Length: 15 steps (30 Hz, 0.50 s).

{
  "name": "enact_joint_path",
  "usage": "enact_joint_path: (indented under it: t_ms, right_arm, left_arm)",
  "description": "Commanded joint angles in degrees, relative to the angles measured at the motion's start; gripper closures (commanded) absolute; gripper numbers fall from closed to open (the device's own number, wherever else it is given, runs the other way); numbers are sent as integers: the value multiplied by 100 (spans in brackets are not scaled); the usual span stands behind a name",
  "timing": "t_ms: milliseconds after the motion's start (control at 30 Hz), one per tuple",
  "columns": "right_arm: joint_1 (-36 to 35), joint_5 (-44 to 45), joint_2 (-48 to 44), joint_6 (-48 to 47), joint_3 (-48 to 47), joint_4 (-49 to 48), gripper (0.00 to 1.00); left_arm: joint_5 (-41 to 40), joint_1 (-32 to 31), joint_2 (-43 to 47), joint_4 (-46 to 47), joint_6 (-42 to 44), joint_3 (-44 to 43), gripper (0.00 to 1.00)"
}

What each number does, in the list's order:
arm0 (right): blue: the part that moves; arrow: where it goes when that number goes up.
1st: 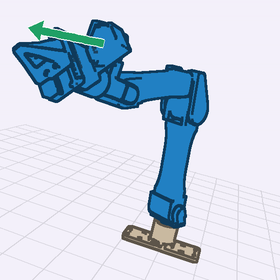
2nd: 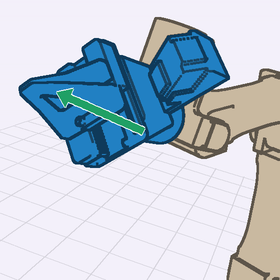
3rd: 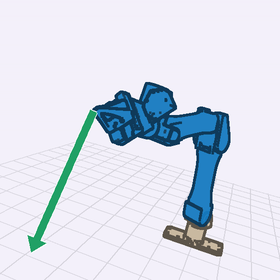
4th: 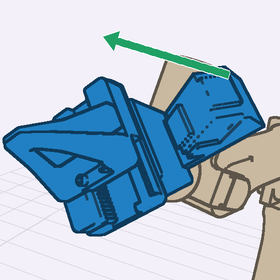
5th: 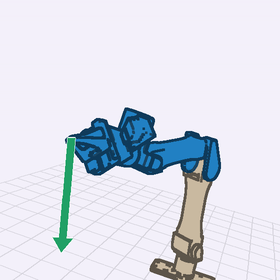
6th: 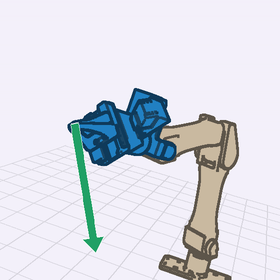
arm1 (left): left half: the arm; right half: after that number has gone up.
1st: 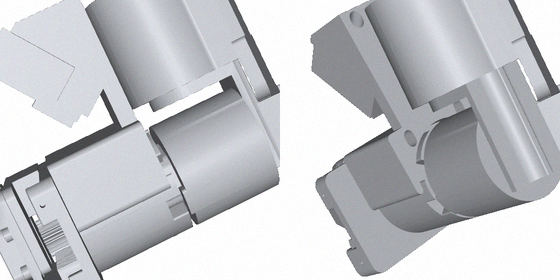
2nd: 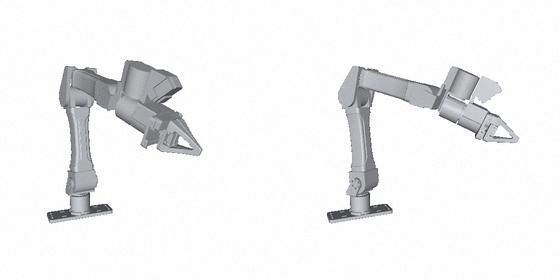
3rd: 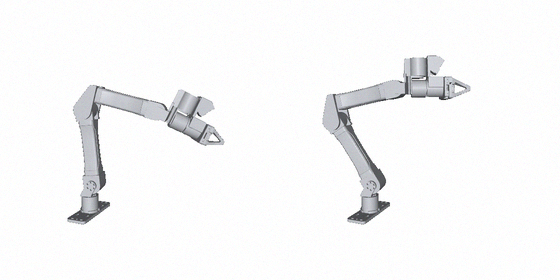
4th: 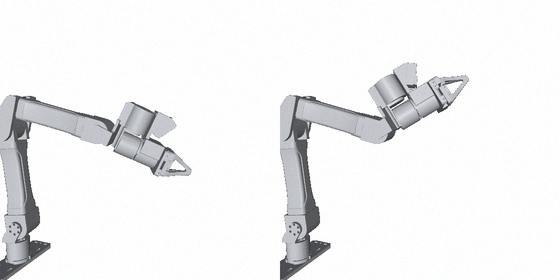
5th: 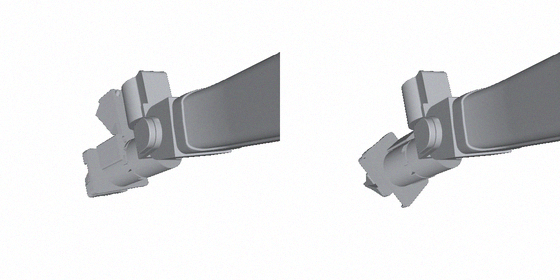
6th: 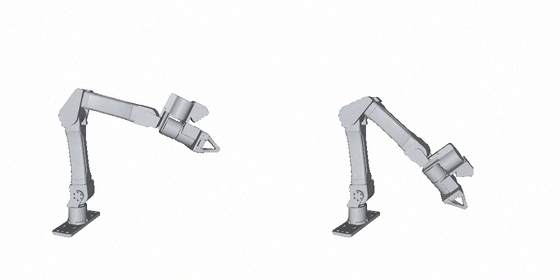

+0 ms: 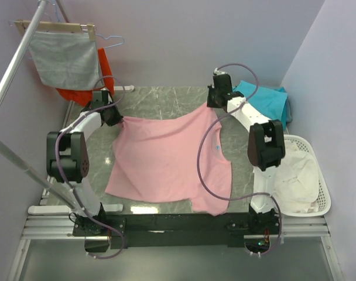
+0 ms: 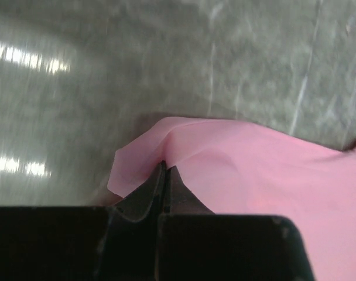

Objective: Fold and stack the t-shirts
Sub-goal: Flatten out the tshirt

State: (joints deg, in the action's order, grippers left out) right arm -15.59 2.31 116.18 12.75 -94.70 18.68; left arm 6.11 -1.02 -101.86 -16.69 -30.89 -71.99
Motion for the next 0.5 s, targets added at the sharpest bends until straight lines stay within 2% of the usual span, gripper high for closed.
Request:
enact_joint_path:
  t_ms: [0, 33, 67, 100, 133, 167, 200, 233, 300, 367, 467]
  right_arm:
    - [127, 762, 605, -10, -1452, -294, 100]
    - [118, 1058, 703, -36, -1490, -442, 93]
    - [118, 1148, 826, -62, -1560, -505, 87]
    - [127, 1349, 1053, -19, -1839, -384, 78]
    - [136, 1473, 1125, 8, -1912, -339, 55]
    - [136, 1561, 1152, 17, -1921, -295, 29]
    - [127, 1658, 1039, 104, -1747, -277, 23]
    - [127, 1720, 890, 165, -1493, -399, 9]
    - [127, 1747, 252, 262, -539, -880, 8]
    - [127, 1459, -199, 245, 27, -1137, 6]
    - [127, 1273, -736, 263, 530, -954, 5]
  left_arm:
    - [-556, -48, -649, 983, -101, -860, 90]
    - [-593, -48, -903, 948, -49, -1157, 81]
    - [-907, -48, -1018, 922, 56, -1282, 62]
    - [-979, -39, -1115, 974, 136, -1379, 1]
    - [-1145, -39, -1325, 905, 232, -1675, 1]
    - [-1260, -39, -1423, 582, 294, -1852, 1]
    - [-1313, -39, -1485, 396, 303, -2019, 0]
    - [-1453, -48, -1477, 273, 303, -2134, 1]
    - [-1446, -56, -1267, 375, 338, -1926, 1]
    - [-1245, -65, -749, 526, 286, -1408, 0]
    - [-571, -153, -142, 728, 163, -810, 1]
